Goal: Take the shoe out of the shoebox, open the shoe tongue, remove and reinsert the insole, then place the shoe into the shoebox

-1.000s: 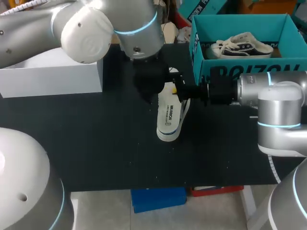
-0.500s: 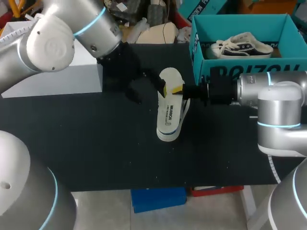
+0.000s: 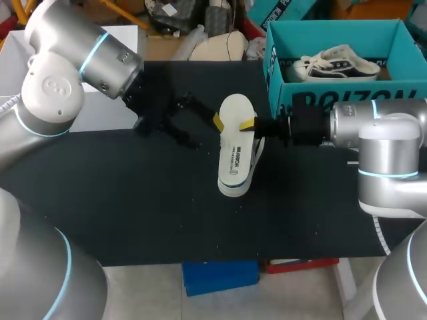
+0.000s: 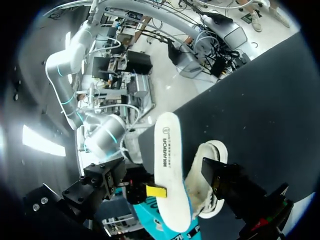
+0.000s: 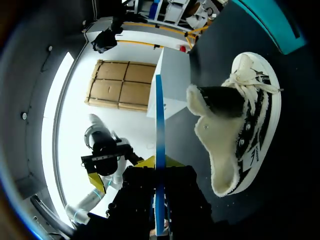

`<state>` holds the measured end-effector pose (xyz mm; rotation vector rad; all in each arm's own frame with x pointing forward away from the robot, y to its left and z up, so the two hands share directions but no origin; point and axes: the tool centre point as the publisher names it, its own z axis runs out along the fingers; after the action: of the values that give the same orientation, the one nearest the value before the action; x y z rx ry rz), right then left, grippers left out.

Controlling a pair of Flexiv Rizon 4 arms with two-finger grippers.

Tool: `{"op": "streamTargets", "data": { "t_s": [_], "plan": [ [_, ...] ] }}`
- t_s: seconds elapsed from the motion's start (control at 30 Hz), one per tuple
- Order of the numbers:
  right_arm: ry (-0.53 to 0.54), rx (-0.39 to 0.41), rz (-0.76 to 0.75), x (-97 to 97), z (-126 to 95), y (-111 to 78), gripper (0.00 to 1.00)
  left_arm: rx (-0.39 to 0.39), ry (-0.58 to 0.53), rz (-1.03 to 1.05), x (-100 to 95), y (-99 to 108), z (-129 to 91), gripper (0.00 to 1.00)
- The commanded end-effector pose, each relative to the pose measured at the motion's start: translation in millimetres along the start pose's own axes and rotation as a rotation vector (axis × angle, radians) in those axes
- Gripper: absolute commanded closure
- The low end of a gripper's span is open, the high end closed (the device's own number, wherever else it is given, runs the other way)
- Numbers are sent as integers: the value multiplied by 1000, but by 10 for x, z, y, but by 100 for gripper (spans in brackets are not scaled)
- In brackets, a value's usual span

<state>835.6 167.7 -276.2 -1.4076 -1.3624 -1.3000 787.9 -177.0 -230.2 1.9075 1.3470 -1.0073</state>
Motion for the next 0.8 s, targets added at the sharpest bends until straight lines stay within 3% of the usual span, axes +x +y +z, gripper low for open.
{"op": "streamTargets", "data": {
  "t_s": [0.03, 0.2, 0.57, 0.8],
  "plan": [
    [-1, -3, 0, 1, 11, -5, 100, -73, -150, -29, 79, -6, -1, 0],
    [-1, -3, 0, 1, 11, -5, 100, -249, -221, -72, 185, 20, -25, 0],
    [-1, -3, 0, 1, 11, -5, 100, -350, -430, -152, 379, 88, 85, 0],
    [-1, -3, 0, 1, 11, -5, 100, -345, -508, -154, 442, 221, 224, 0]
  ]
}}
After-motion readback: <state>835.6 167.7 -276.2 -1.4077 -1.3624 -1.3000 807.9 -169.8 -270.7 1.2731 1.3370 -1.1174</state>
